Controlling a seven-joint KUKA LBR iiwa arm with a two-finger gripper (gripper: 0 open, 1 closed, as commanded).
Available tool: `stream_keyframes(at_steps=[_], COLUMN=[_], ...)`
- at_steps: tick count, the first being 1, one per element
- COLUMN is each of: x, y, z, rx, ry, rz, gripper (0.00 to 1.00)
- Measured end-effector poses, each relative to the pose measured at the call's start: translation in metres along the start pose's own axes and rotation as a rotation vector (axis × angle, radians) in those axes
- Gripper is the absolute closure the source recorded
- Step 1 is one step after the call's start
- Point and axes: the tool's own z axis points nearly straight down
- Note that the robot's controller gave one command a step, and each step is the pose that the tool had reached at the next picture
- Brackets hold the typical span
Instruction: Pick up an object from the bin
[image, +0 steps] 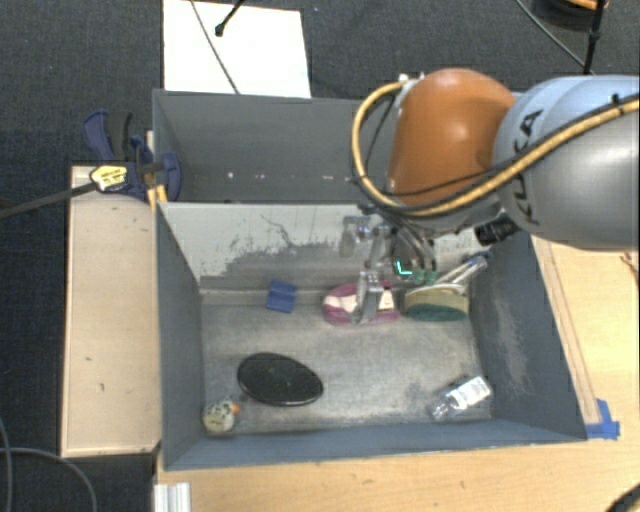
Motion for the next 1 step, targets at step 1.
stream_keyframes(at_steps=[1], x=[0.0639], y=[0.044], z=[0.1182], rx=[0.001], ry=[0.004], rz=[-0.12], gripper=[0.0])
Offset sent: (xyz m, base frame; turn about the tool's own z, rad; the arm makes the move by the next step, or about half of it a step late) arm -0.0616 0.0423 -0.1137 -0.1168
